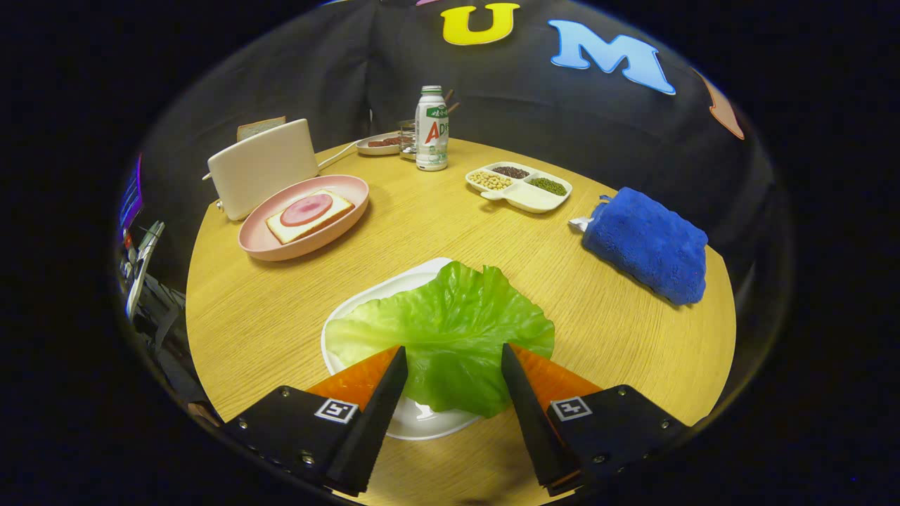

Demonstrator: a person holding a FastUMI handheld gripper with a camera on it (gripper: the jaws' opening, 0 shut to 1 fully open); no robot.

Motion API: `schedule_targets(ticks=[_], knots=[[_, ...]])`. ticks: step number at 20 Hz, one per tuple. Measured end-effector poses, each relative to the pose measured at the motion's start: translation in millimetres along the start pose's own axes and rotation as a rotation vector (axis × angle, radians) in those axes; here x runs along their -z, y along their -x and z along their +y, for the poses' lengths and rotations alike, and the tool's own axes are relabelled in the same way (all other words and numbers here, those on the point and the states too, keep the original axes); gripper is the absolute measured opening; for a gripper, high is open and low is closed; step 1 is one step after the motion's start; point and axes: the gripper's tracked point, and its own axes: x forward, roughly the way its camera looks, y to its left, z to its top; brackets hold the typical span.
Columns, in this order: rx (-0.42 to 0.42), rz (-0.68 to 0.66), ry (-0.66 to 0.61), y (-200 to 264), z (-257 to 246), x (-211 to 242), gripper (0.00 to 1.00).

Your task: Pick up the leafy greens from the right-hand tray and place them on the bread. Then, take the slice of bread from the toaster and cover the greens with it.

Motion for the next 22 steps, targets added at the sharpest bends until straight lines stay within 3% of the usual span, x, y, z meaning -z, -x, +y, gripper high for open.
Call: schedule_targets(ticks=[1, 2, 3, 4, 13, 22], knots=[[0.022, 0.008, -0.015, 0, 2, 2, 0.84], [0.022, 0.022, 0.01, 0, 4, 3, 0.52], [-0.011, -0.011, 0.021, 2, 9, 0, 0.52], [0.002, -0.015, 0.007, 0, 11, -3, 0.01], [-0.075, -0.206, -0.143, 29, 13, -41, 0.0], [-0.111, -0.307, -0.076, 53, 50, -83, 0.0]])
